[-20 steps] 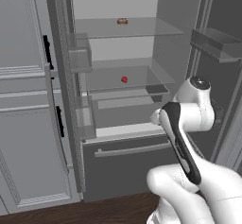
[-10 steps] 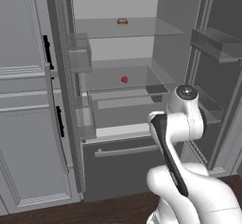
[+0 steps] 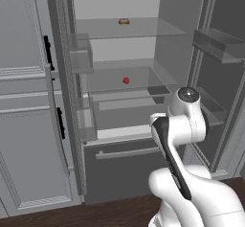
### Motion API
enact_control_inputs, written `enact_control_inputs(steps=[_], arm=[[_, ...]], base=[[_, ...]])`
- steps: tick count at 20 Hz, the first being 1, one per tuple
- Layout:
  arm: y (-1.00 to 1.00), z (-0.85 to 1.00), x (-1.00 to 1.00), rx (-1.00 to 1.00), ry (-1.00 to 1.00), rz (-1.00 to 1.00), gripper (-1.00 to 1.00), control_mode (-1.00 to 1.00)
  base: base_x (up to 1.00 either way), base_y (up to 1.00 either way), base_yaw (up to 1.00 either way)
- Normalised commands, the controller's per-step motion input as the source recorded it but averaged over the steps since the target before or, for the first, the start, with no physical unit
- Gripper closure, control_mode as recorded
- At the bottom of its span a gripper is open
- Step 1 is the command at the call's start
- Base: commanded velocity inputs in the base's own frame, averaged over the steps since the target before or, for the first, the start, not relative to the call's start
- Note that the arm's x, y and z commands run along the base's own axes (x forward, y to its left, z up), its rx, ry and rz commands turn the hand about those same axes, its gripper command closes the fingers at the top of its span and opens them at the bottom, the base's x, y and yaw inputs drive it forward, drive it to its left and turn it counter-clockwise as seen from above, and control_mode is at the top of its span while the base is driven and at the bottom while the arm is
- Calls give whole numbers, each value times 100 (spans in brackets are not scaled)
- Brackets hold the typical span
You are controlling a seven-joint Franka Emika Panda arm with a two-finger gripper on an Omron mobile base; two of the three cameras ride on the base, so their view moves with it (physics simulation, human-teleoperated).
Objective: Take the strawberry from the fridge and place it on top of the pancake, located on the dining counter.
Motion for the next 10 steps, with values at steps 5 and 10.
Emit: enact_control_inputs(steps=[5,10], arm=[[0,0,14,0,0,0,-100,100],[0,0,0,0,0,0,-100,100]], base=[[20,0,0],[54,4,0]])
